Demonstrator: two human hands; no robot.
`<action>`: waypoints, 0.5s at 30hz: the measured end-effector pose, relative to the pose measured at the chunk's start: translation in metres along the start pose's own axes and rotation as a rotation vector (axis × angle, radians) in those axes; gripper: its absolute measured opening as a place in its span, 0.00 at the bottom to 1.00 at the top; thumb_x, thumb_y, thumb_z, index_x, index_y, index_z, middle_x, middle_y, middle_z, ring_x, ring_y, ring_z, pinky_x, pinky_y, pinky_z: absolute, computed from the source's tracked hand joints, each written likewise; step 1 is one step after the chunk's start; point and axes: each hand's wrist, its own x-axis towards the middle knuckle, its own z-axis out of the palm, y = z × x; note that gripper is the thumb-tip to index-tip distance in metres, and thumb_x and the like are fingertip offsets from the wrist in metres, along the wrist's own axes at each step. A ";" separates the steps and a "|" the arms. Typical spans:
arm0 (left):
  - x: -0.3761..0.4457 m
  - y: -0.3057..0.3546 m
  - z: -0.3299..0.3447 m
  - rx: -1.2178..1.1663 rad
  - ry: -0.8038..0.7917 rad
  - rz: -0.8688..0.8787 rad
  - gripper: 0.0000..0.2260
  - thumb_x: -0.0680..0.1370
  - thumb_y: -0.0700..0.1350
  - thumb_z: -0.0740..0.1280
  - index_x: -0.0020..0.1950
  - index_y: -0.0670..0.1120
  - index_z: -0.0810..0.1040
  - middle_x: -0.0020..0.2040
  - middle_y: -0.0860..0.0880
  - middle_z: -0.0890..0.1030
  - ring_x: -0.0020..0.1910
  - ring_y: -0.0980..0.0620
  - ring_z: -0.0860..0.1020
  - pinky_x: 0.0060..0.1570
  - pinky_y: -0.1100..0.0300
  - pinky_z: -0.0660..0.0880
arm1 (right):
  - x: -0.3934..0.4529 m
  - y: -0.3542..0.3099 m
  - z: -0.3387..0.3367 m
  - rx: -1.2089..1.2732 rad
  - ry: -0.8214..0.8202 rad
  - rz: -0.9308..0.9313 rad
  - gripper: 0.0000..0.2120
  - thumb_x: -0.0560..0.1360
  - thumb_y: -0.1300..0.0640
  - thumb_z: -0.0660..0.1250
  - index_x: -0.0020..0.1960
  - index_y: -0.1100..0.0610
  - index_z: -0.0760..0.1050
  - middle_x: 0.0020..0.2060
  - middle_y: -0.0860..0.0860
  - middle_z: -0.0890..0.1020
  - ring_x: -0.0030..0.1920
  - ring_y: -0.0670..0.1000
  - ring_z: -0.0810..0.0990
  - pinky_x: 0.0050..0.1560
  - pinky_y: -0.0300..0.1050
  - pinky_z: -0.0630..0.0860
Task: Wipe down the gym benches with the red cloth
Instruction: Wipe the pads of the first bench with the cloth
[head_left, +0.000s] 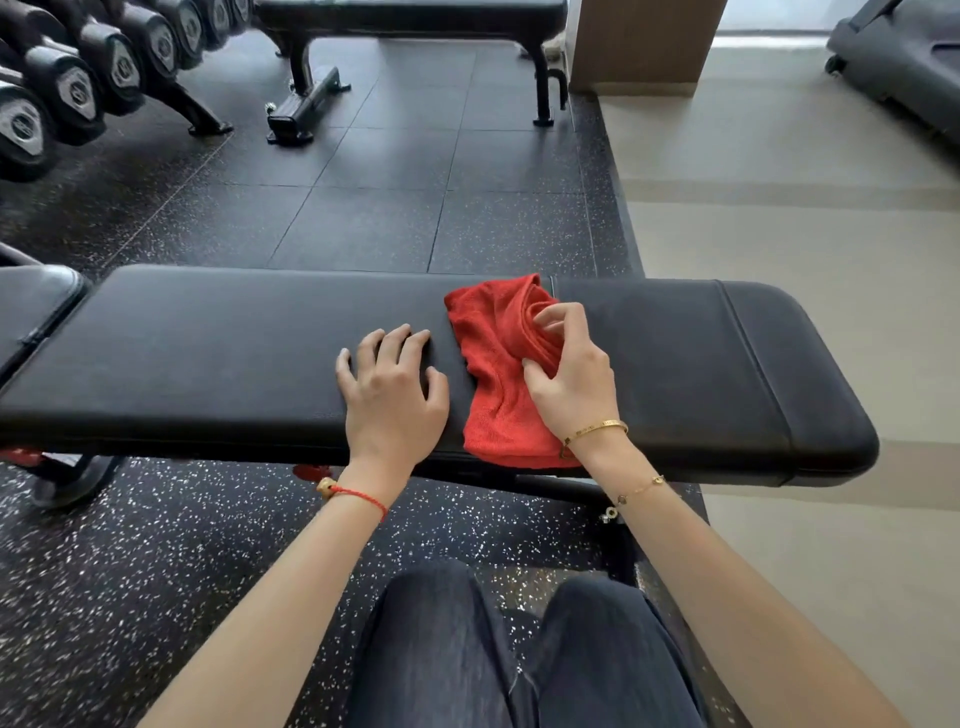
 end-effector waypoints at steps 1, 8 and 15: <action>-0.001 0.000 0.000 0.002 -0.008 -0.001 0.21 0.76 0.50 0.58 0.68 0.48 0.75 0.70 0.49 0.74 0.71 0.46 0.67 0.73 0.40 0.56 | 0.002 -0.001 -0.001 0.036 0.000 0.029 0.18 0.68 0.66 0.67 0.55 0.55 0.69 0.47 0.42 0.76 0.47 0.41 0.75 0.48 0.32 0.68; -0.002 0.021 -0.046 -0.028 -0.174 -0.067 0.18 0.79 0.46 0.61 0.70 0.47 0.74 0.70 0.49 0.74 0.73 0.47 0.67 0.75 0.43 0.56 | 0.007 -0.046 -0.036 0.176 -0.078 0.250 0.17 0.68 0.68 0.69 0.53 0.57 0.70 0.46 0.42 0.77 0.47 0.38 0.76 0.50 0.25 0.69; -0.013 0.072 -0.199 -0.101 -0.172 -0.012 0.15 0.78 0.42 0.63 0.64 0.46 0.78 0.62 0.49 0.80 0.64 0.48 0.75 0.70 0.47 0.66 | -0.011 -0.146 -0.141 0.237 -0.162 0.380 0.16 0.70 0.68 0.69 0.54 0.57 0.70 0.47 0.44 0.79 0.47 0.36 0.78 0.53 0.33 0.73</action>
